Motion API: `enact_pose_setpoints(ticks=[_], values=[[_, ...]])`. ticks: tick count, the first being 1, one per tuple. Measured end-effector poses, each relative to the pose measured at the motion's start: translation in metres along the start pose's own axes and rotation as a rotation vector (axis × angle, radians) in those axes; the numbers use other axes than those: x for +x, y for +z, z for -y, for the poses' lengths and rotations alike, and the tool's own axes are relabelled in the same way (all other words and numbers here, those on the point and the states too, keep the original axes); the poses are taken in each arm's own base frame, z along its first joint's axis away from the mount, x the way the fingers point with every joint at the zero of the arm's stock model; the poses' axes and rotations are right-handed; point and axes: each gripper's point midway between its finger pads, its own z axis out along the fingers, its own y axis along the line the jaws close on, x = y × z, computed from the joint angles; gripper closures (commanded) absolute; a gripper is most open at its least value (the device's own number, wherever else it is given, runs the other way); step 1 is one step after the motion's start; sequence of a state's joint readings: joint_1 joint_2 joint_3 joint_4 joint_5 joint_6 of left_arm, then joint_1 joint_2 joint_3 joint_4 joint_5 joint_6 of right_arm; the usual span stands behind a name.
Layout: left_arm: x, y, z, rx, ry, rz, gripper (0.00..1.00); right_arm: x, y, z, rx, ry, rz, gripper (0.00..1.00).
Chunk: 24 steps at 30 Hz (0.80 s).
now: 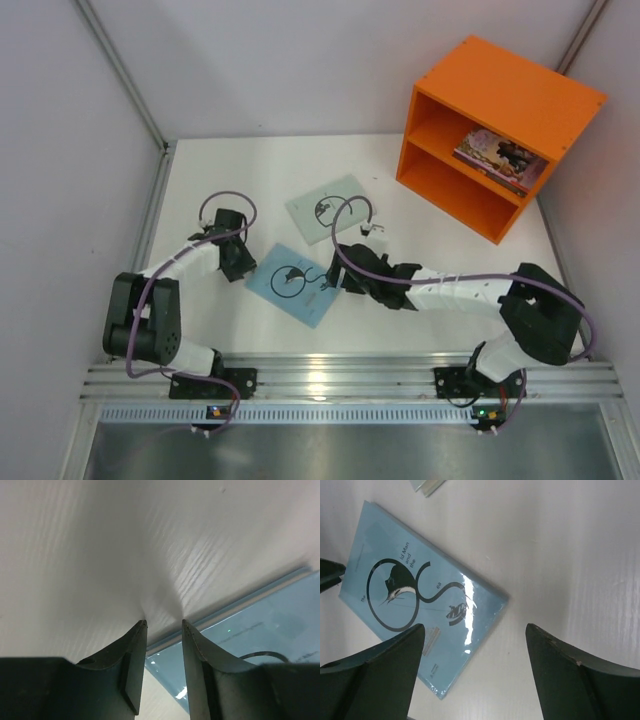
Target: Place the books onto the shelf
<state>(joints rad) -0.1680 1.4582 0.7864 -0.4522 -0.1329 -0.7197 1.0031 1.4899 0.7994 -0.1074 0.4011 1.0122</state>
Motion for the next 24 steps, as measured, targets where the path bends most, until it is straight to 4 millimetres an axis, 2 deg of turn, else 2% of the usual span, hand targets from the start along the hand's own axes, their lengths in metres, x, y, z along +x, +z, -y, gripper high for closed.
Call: enact_pose_setpoints(ticks=[1,6,10,13,16,18,21,24], values=[[0.010,0.005,-0.005,-0.010,0.014,-0.031,0.60,-0.002,0.003,-0.003,-0.002,-0.018,0.001,0.14],[0.015,0.006,0.005,0.067,0.042,-0.041,0.65,-0.020,0.013,-0.004,-0.056,-0.192,-0.049,0.09],[0.022,0.007,0.030,0.203,0.056,-0.060,0.69,-0.044,0.023,0.017,-0.122,-0.287,-0.107,0.11],[0.036,0.006,0.062,0.315,0.099,-0.098,0.71,-0.051,0.032,0.033,-0.164,-0.325,-0.155,0.13],[0.056,0.003,0.093,0.406,0.149,-0.156,0.73,-0.039,0.033,0.034,-0.227,-0.363,-0.219,0.16],[0.065,0.000,0.104,0.438,0.168,-0.183,0.69,-0.027,0.029,0.031,-0.276,-0.376,-0.256,0.16],[0.067,-0.004,0.100,0.400,0.172,-0.187,0.62,-0.010,0.021,0.036,-0.313,-0.373,-0.300,0.16],[0.050,-0.017,0.085,0.319,0.158,-0.124,0.61,0.003,0.012,0.046,-0.320,-0.369,-0.325,0.16]])
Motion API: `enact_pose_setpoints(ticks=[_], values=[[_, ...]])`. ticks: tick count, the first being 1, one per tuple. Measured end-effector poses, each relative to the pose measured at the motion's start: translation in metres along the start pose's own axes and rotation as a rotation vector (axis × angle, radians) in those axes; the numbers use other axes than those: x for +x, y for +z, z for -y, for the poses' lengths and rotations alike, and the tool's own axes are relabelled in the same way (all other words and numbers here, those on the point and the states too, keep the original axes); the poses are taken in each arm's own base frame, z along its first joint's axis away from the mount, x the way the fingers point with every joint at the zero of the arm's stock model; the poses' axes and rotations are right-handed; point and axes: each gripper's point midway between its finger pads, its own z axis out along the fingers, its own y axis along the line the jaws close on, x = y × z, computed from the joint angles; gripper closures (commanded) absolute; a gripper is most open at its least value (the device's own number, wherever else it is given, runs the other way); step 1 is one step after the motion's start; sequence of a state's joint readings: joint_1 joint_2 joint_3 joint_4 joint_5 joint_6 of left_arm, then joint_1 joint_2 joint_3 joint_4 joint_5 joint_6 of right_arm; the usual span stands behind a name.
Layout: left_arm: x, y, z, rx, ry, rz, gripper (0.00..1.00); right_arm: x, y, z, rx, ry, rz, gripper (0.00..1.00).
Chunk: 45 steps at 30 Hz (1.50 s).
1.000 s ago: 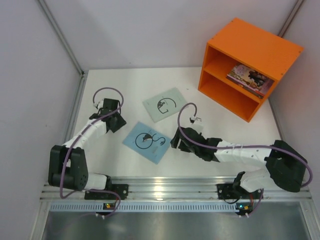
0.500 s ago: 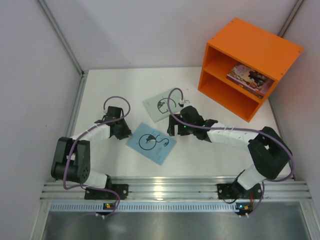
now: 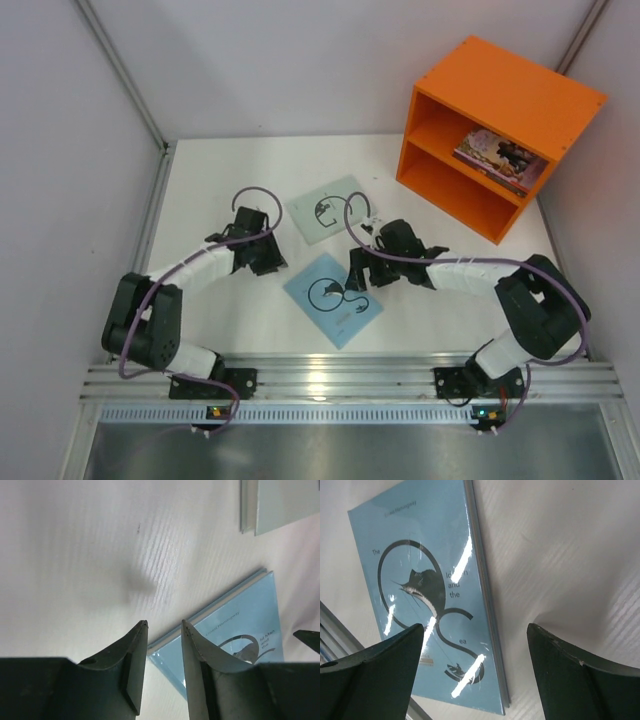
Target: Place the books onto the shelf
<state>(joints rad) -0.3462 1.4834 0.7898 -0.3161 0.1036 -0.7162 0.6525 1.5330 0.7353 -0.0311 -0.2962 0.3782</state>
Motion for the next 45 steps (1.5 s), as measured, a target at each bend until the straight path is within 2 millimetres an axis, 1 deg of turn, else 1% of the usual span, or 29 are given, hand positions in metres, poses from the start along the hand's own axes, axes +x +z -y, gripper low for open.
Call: enact_pose_setpoints(ticks=[3,4,6,7,8,9,11,14,15,18,23,24,27,30,32,38,40,41,43,45], values=[[-0.016,-0.032,0.001,0.000,-0.003,0.101,0.64,0.006,-0.006,0.001,-0.002,-0.024,-0.002,0.16],[-0.018,-0.041,0.004,0.023,-0.008,0.131,0.69,0.007,-0.008,0.001,-0.002,-0.037,-0.006,0.16],[-0.013,-0.061,0.006,0.082,-0.023,0.175,0.76,0.006,-0.011,0.001,-0.005,-0.070,-0.001,0.16],[-0.005,-0.065,0.005,0.113,-0.034,0.179,0.87,0.006,-0.012,0.000,-0.009,-0.083,-0.003,0.17],[0.006,-0.066,0.001,0.134,-0.052,0.173,0.92,0.007,-0.012,0.000,-0.012,-0.091,-0.010,0.17],[0.017,-0.065,-0.004,0.144,-0.061,0.157,1.00,0.007,-0.013,-0.001,-0.015,-0.097,-0.016,0.18],[0.047,-0.054,-0.021,0.134,-0.101,0.088,1.00,0.009,-0.014,-0.001,-0.016,-0.108,-0.027,0.21],[0.074,-0.043,-0.038,0.095,-0.133,0.012,1.00,0.009,-0.014,0.000,-0.014,-0.117,-0.030,0.27],[0.078,-0.042,-0.039,0.089,-0.138,-0.004,1.00,0.010,-0.013,0.001,-0.014,-0.117,-0.032,0.28],[0.081,-0.036,-0.035,0.095,-0.143,-0.023,1.00,0.010,-0.009,0.000,-0.022,-0.113,-0.045,0.29],[0.089,-0.029,-0.027,0.109,-0.140,-0.059,1.00,0.009,0.007,0.001,-0.021,-0.095,-0.077,0.30],[0.090,-0.028,-0.025,0.115,-0.139,-0.063,1.00,0.006,0.009,-0.001,-0.023,-0.098,-0.075,0.30],[0.090,-0.026,-0.018,0.139,-0.142,-0.064,1.00,0.002,0.017,-0.009,-0.029,-0.109,-0.080,0.30],[0.089,-0.024,-0.007,0.187,-0.152,-0.061,1.00,0.006,0.023,-0.025,-0.050,-0.122,-0.097,0.29],[0.091,-0.021,-0.002,0.221,-0.165,-0.067,1.00,0.010,0.024,-0.032,-0.062,-0.113,-0.108,0.30],[0.091,-0.015,0.007,0.254,-0.178,-0.066,1.00,0.007,0.022,-0.029,-0.026,-0.007,-0.097,0.33],[0.090,-0.014,0.009,0.258,-0.177,-0.063,1.00,0.006,0.022,-0.028,-0.015,0.028,-0.092,0.37],[0.090,-0.014,0.010,0.258,-0.178,-0.062,1.00,0.007,0.021,-0.027,-0.009,0.042,-0.087,0.46],[0.090,-0.013,0.011,0.258,-0.174,-0.060,1.00,0.010,0.019,-0.023,0.012,0.069,-0.082,0.54],[0.090,-0.013,0.011,0.256,-0.171,-0.057,1.00,0.015,0.015,-0.020,0.028,0.095,-0.084,0.56]])
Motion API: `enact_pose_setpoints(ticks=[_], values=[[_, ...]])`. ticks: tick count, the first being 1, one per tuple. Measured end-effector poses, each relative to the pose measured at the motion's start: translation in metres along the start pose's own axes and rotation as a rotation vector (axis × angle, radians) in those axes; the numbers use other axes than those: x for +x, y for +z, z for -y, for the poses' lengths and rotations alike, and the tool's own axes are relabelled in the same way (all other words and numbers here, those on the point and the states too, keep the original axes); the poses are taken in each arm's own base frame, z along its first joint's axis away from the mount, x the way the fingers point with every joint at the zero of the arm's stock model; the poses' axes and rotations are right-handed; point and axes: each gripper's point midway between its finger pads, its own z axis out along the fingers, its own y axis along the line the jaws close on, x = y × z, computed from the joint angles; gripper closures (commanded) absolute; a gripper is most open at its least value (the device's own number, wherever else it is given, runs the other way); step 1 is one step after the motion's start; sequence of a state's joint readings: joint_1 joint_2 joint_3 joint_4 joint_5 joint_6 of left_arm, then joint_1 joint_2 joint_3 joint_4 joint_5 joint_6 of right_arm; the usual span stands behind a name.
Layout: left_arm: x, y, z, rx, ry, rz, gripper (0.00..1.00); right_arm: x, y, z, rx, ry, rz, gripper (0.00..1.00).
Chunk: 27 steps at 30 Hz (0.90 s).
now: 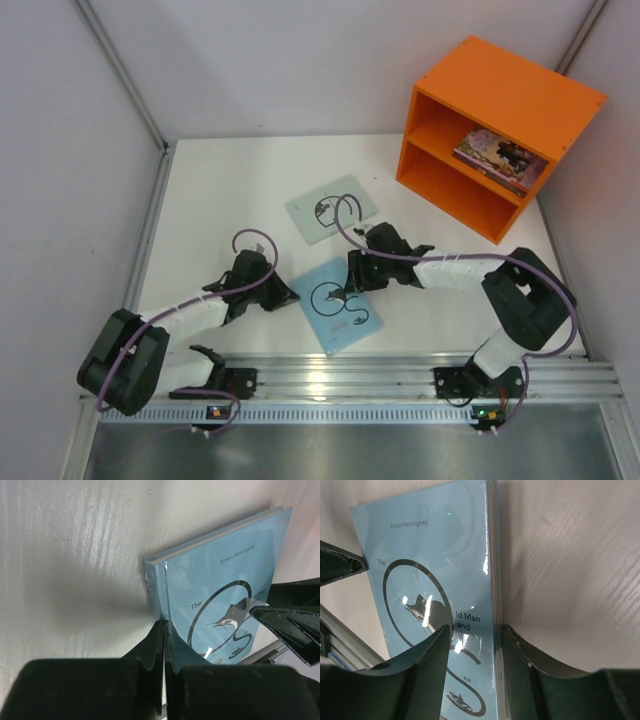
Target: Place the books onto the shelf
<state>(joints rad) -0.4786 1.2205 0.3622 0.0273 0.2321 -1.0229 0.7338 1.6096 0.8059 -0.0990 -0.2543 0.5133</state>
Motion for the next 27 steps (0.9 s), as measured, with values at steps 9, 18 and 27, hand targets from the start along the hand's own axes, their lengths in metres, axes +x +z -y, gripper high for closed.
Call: enact_pose_setpoints(ticks=[9,18,27], values=[[0.000,0.001,0.001,-0.010,0.014,0.024,1.00,-0.012,-0.028,-0.027,-0.118,0.078,0.121,0.54],[0.017,0.002,0.008,0.002,0.032,-0.019,1.00,-0.030,-0.041,-0.079,-0.346,0.093,0.197,0.54],[0.019,-0.003,0.010,0.002,0.034,-0.018,1.00,-0.011,-0.030,-0.043,-0.145,0.052,0.113,0.80]])
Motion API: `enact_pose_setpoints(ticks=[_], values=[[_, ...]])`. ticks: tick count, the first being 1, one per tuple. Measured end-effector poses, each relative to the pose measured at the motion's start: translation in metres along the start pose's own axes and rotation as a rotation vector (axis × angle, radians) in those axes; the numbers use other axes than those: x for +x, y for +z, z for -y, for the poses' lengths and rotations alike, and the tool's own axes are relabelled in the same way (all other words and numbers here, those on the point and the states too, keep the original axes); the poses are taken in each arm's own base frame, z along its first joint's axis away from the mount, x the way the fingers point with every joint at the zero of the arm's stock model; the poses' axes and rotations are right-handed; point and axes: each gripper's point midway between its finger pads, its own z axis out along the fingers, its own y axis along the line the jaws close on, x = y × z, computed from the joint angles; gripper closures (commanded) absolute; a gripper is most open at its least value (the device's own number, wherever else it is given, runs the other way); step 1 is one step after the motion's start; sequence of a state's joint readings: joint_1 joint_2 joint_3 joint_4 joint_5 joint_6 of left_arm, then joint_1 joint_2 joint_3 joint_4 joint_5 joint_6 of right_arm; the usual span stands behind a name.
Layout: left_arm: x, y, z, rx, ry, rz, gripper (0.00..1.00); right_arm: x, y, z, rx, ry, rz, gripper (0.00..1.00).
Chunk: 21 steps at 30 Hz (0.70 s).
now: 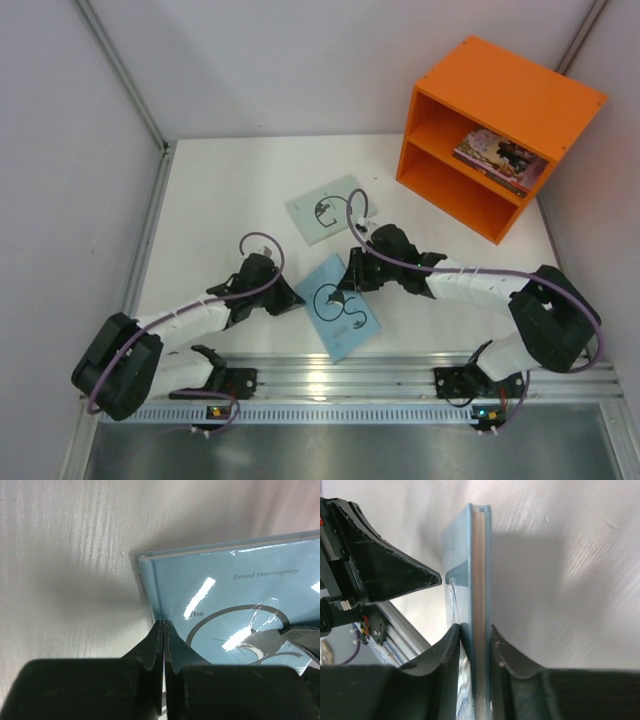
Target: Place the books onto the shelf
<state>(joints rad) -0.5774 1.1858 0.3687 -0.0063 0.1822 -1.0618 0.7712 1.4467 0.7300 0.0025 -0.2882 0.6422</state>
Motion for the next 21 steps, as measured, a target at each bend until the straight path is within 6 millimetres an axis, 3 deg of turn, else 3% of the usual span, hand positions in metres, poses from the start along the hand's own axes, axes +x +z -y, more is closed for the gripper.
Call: enact_pose_setpoints(ticks=[2,5,8,9,12,13,17,21], values=[[-0.002,-0.002,0.001,-0.007,0.006,0.005,1.00,0.002,-0.001,-0.001,-0.003,-0.005,-0.013,0.98],[-0.007,-0.007,0.008,-0.005,0.026,0.016,1.00,-0.001,-0.003,-0.014,-0.051,-0.034,-0.017,1.00],[-0.016,-0.015,0.015,-0.033,0.079,0.034,0.76,-0.002,-0.005,-0.014,-0.058,-0.042,-0.017,1.00],[-0.022,-0.019,0.020,-0.043,0.104,0.047,0.55,-0.004,-0.007,-0.013,-0.061,-0.046,-0.013,1.00],[-0.043,-0.036,0.046,-0.008,0.172,0.098,0.38,-0.011,-0.019,-0.011,-0.082,-0.054,0.009,1.00],[-0.050,-0.044,0.057,0.019,0.190,0.120,0.20,-0.016,-0.024,-0.010,-0.093,-0.047,0.019,1.00],[-0.063,-0.079,0.095,0.161,0.261,0.195,0.13,-0.047,-0.056,-0.010,-0.159,-0.025,0.103,1.00],[-0.053,-0.098,0.115,0.279,0.323,0.171,0.13,-0.066,-0.092,-0.026,-0.270,-0.034,0.168,1.00]])
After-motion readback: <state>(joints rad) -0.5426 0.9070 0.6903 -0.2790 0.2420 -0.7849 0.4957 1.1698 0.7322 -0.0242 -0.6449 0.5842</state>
